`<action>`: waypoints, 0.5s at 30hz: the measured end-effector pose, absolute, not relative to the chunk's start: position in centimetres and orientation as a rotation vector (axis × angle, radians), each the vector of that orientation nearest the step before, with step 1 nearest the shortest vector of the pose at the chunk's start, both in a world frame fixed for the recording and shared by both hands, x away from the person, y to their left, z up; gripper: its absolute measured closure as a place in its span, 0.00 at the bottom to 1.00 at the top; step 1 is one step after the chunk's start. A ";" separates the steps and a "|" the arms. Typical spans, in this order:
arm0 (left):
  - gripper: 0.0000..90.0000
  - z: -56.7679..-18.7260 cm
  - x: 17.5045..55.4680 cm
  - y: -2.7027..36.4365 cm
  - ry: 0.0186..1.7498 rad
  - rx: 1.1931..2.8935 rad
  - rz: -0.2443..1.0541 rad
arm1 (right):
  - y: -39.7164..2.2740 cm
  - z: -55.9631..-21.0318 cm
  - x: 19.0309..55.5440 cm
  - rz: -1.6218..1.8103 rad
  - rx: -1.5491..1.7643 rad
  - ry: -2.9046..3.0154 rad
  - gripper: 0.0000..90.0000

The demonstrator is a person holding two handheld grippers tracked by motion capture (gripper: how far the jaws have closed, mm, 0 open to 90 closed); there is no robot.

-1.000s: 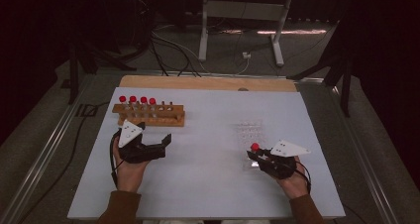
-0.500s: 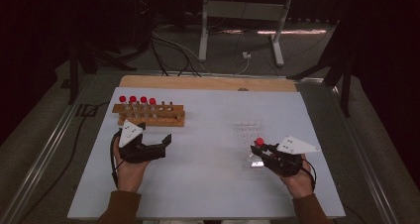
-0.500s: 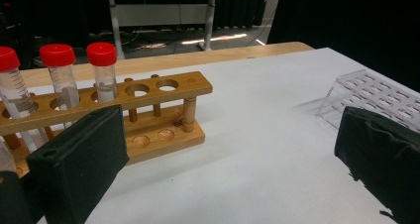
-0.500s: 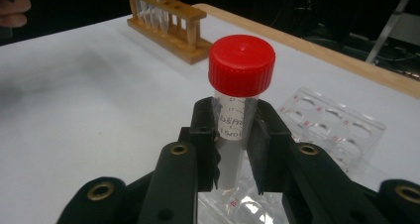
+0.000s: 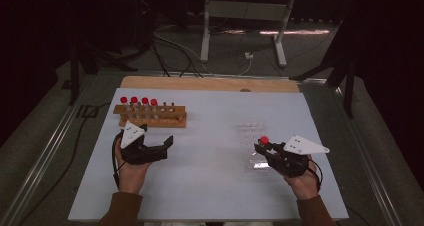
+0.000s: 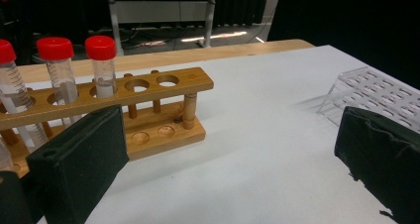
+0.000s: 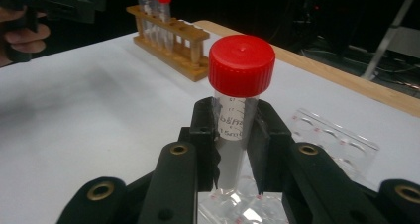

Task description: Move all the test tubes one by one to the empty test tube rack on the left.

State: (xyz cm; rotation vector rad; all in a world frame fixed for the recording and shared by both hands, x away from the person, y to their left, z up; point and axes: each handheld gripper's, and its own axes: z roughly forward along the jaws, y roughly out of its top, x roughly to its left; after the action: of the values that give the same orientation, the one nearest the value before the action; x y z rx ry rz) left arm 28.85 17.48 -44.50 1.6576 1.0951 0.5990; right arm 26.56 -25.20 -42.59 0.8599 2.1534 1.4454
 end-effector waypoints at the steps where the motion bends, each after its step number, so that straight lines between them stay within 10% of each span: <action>1: 0.01 -44.4 28.8 17.5 1.094 1.651 0.598 | -25.1 -42.5 26.5 1.453 0.854 2.155 0.83; 15: 0.01 -43.1 28.1 13.7 0.997 1.696 0.466 | -22.4 -42.7 26.3 1.463 0.824 2.214 0.83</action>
State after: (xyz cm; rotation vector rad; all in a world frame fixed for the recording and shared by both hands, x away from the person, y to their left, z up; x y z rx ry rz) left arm 28.10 13.72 -43.09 1.6961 0.9969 0.4660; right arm 26.28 -22.38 -42.70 0.8245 2.2144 1.4631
